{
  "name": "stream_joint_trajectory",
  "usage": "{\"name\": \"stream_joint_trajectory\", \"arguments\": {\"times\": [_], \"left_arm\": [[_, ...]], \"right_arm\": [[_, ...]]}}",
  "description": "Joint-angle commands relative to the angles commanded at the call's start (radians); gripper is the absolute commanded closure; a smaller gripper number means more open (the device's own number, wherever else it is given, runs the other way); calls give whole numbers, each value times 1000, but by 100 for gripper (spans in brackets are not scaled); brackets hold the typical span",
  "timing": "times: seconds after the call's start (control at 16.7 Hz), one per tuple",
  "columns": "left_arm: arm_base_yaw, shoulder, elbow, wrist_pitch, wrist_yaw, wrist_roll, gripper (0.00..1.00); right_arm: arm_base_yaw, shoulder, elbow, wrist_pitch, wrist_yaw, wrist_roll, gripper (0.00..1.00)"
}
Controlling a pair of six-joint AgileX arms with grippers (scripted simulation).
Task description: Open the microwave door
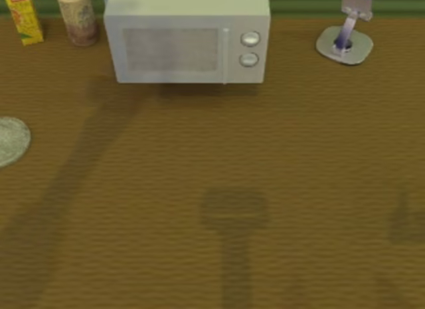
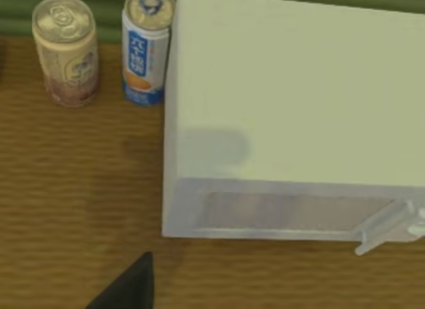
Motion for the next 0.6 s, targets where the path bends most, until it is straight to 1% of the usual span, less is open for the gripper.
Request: {"name": "stream_joint_trajectory", "arguments": {"times": [0.3, 0.6], "left_arm": [[-109, 440, 492, -252, -59, -105, 0], [-189, 771, 860, -436, -106, -189, 0]], "right_arm": [[0, 0, 0, 0, 0, 0, 0], [0, 0, 0, 0, 0, 0, 0]]}}
